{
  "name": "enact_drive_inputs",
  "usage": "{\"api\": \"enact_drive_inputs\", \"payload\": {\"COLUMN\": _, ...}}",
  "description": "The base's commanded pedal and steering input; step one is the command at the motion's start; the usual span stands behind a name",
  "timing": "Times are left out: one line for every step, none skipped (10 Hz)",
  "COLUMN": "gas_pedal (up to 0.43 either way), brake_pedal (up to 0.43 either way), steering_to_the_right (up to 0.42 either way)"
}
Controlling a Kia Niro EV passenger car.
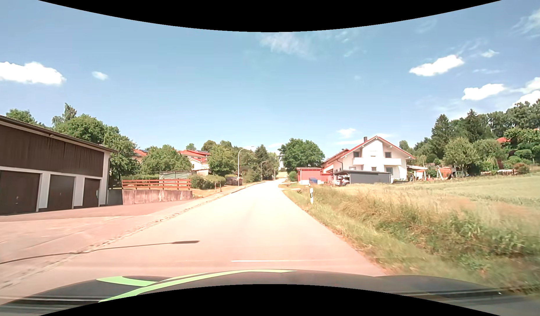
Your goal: Follow the waypoints while adhering to traffic rules and regulations
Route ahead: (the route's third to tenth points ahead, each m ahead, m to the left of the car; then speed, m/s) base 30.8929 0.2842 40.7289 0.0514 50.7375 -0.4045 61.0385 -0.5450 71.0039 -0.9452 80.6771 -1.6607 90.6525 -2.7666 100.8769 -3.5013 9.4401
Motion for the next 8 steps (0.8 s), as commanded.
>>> {"api": "enact_drive_inputs", "payload": {"gas_pedal": 0.197, "brake_pedal": 0.0, "steering_to_the_right": 0.0}}
{"api": "enact_drive_inputs", "payload": {"gas_pedal": 0.197, "brake_pedal": 0.0, "steering_to_the_right": -0.002}}
{"api": "enact_drive_inputs", "payload": {"gas_pedal": 0.197, "brake_pedal": 0.0, "steering_to_the_right": -0.003}}
{"api": "enact_drive_inputs", "payload": {"gas_pedal": 0.197, "brake_pedal": 0.0, "steering_to_the_right": -0.003}}
{"api": "enact_drive_inputs", "payload": {"gas_pedal": 0.197, "brake_pedal": 0.0, "steering_to_the_right": -0.003}}
{"api": "enact_drive_inputs", "payload": {"gas_pedal": 0.197, "brake_pedal": 0.0, "steering_to_the_right": -0.003}}
{"api": "enact_drive_inputs", "payload": {"gas_pedal": 0.197, "brake_pedal": 0.0, "steering_to_the_right": -0.003}}
{"api": "enact_drive_inputs", "payload": {"gas_pedal": 0.197, "brake_pedal": 0.0, "steering_to_the_right": -0.003}}
